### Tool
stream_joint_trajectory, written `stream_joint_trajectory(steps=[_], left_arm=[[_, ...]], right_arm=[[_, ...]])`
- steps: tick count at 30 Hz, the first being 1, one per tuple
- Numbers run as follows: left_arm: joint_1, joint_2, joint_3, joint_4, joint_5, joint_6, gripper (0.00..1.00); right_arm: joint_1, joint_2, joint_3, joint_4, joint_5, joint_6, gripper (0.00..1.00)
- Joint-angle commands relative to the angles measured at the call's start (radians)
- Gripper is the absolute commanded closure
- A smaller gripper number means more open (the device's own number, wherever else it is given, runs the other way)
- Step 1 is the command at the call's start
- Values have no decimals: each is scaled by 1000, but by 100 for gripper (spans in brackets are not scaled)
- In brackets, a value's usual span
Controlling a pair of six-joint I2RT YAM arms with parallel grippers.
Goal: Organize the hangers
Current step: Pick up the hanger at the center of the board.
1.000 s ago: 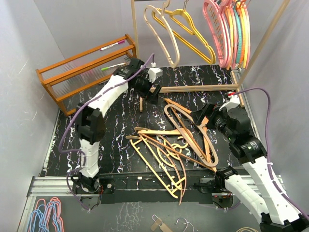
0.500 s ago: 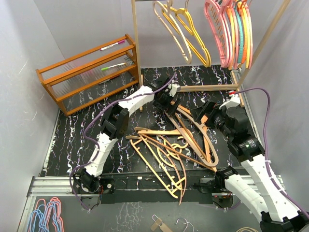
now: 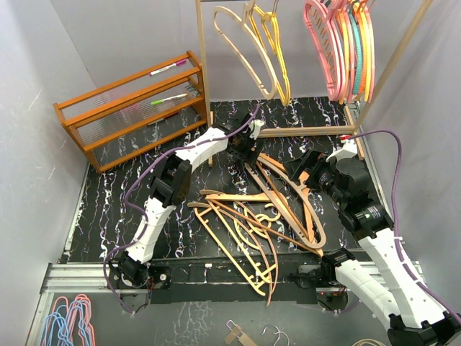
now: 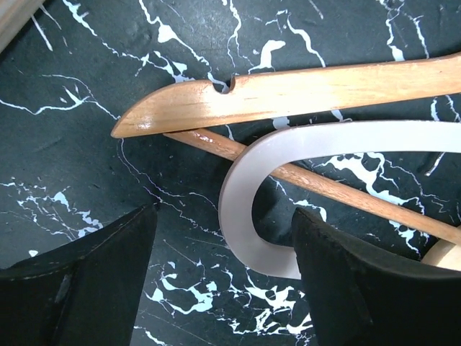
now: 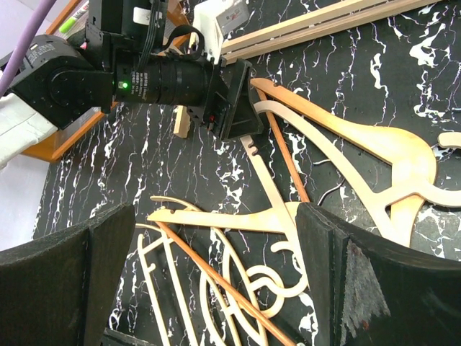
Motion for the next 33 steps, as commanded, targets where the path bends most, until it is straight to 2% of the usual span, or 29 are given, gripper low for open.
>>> stream_joint_trajectory(steps=[1,4,10,13,18,24,28,33], left_arm=[[0,12,-30,5,-6,-2,29],[-2,11,-63,14,1,-2,36],[-16,19,-103,32,5,-6,65],[-27,23,-91,25,14,-5,100],[-18,-80,-131,26,58,9,100],[46,-374,-256,30,129,30,100],[152,-550,-364,6,145,55,100],[327,-714,-482,-35,187,96,100]], right_arm=[[-2,0,4,70,8,-2,1],[-2,-4,2,70,9,-2,1],[-3,-11,-10,72,11,0,1],[-3,-15,-16,72,14,-2,1],[-3,-25,-32,72,20,-8,1],[-2,-24,-68,93,10,-15,1],[-4,1,-138,173,-79,-20,1],[-2,-26,-316,428,-278,1,1]])
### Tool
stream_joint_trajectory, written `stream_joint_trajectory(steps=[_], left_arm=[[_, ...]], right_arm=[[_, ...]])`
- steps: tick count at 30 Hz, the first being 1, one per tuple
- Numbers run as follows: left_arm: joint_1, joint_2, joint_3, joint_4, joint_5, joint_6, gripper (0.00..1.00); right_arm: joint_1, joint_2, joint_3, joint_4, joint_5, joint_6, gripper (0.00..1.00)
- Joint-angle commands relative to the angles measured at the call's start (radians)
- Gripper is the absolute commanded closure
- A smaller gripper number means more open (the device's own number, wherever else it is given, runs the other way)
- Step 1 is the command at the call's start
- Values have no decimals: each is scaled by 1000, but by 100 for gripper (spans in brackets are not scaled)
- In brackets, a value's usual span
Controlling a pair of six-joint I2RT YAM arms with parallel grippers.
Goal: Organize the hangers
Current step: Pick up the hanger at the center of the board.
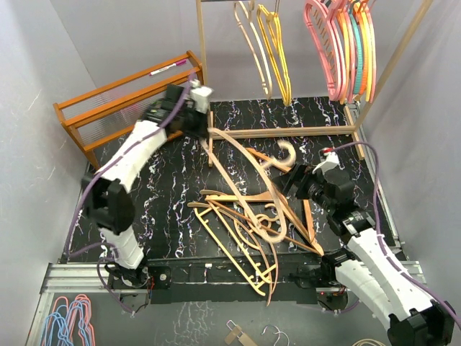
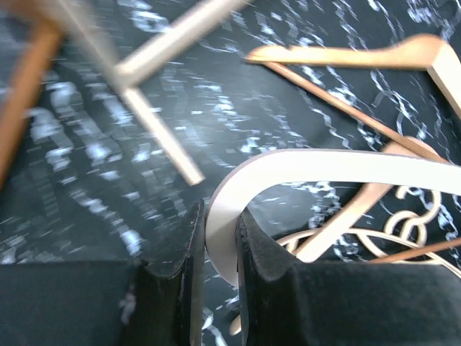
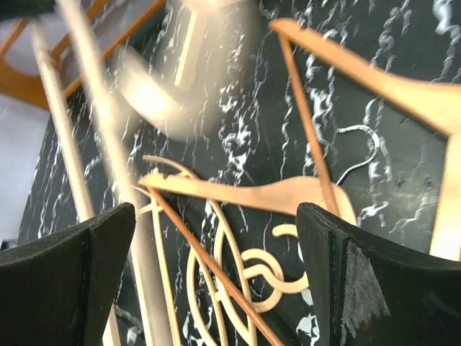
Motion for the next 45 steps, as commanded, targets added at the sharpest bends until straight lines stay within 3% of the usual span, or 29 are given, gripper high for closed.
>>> stream_joint_trajectory(steps=[1,5,16,33,38,39,43,45], left_arm=[[163,-151,-91,-65,69,38,100],[250,-242,-195,-61,76,64,100],[307,-300,-264,-8,87,13,100],[342,-270,-202,48,48,-38,100],[342,-266,-211,59,50,-56,100],[342,-267,-212,60,52,-58,100],[342,-267,-223,69,43,-68,100],[342,-267,-229,74,39,-73,100]], right_arm=[[-2,-57,-156,335,-202,21,1],[-3,-154,-304,620,-264,102,1],[-3,14,-362,887,-473,216,1],[9,141,-393,1038,-599,326,4],[22,223,-374,1088,-615,351,23],[24,237,-371,1101,-608,355,32],[41,262,-339,1126,-573,360,85],[53,238,-312,1070,-533,338,92]])
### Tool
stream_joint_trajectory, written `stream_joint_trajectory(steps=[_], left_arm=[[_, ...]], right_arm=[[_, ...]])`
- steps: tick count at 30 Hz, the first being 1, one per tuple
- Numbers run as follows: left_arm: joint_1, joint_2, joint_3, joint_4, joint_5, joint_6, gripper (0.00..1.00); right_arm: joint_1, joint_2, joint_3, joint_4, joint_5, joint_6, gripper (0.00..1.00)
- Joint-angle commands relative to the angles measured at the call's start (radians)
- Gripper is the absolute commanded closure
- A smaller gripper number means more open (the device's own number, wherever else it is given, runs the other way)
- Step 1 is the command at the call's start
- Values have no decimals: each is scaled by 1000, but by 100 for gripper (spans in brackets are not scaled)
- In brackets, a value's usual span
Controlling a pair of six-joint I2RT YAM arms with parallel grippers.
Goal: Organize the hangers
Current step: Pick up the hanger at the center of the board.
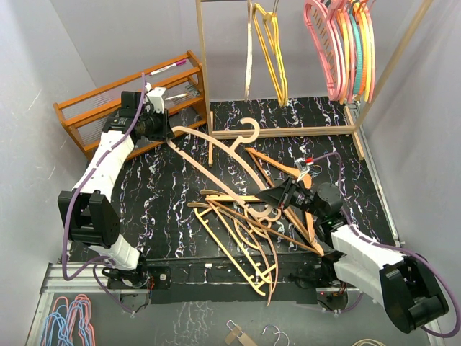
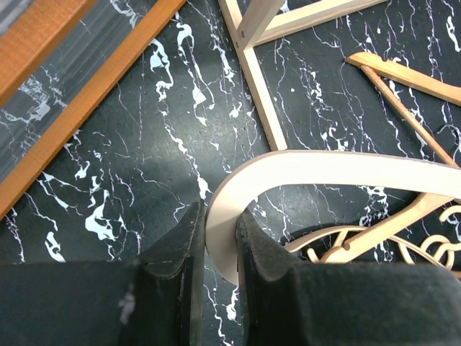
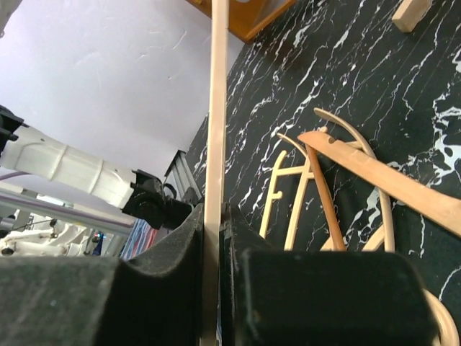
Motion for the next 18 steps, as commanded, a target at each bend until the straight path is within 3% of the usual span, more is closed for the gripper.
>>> stream_joint_trajectory(steps=[1,7,17,18], left_arm=[[6,-21,5,15,10,-39,100],[6,-14,-35,13,1,-56,100],[6,-37,-103,46,-20,-72,100],[6,-35,-104,36,-10,-67,92]], right_arm=[[23,-47,96,13,74,-35,92],[25,-198,235,-306,221,-80,92],[25,-266,308,-426,271,-69,92],[25,-261,345,-483,271,-123,92]])
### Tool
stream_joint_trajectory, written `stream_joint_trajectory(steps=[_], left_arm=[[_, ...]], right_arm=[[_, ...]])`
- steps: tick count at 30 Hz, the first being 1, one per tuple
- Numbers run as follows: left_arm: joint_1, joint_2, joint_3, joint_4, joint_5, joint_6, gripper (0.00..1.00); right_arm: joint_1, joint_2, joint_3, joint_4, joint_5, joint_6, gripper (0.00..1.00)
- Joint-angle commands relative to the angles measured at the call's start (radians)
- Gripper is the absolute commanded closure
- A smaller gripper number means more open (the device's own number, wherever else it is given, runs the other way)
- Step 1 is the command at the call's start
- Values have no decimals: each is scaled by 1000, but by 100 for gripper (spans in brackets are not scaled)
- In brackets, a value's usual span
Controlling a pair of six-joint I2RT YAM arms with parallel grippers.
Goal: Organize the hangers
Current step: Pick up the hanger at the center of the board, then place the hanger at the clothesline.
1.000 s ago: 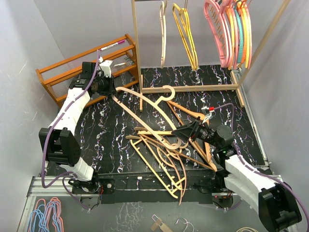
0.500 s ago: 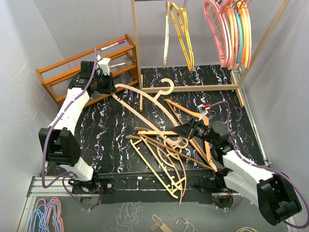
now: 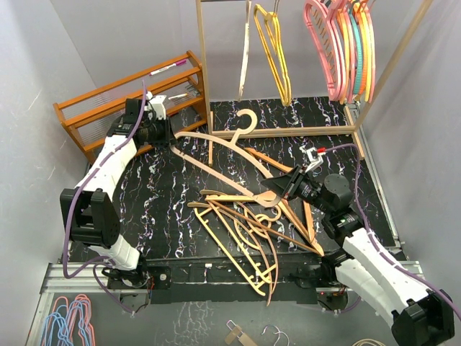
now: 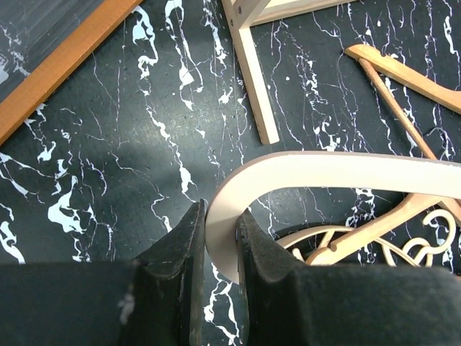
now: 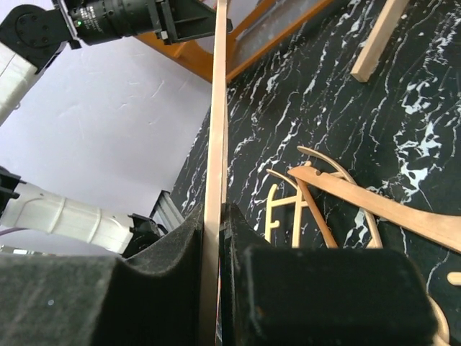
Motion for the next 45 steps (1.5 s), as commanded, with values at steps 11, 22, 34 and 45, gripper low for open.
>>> stream_joint_trajectory(steps=[11,22,34,45], left_arm=[[8,-52,118,-224,-70,97,3],[10,-131,28,-190,-151,110,2],[40,-155,-7,-168,-170,110,3],[70,-185,-44,-151,-162,103,3]], right_arm=[[2,43,540,-703,60,-533,92],[26,146,603,-845,-55,-641,92],[289,327,850,-724,125,-703,92],[293,514,1310,-843,601,-833,92]])
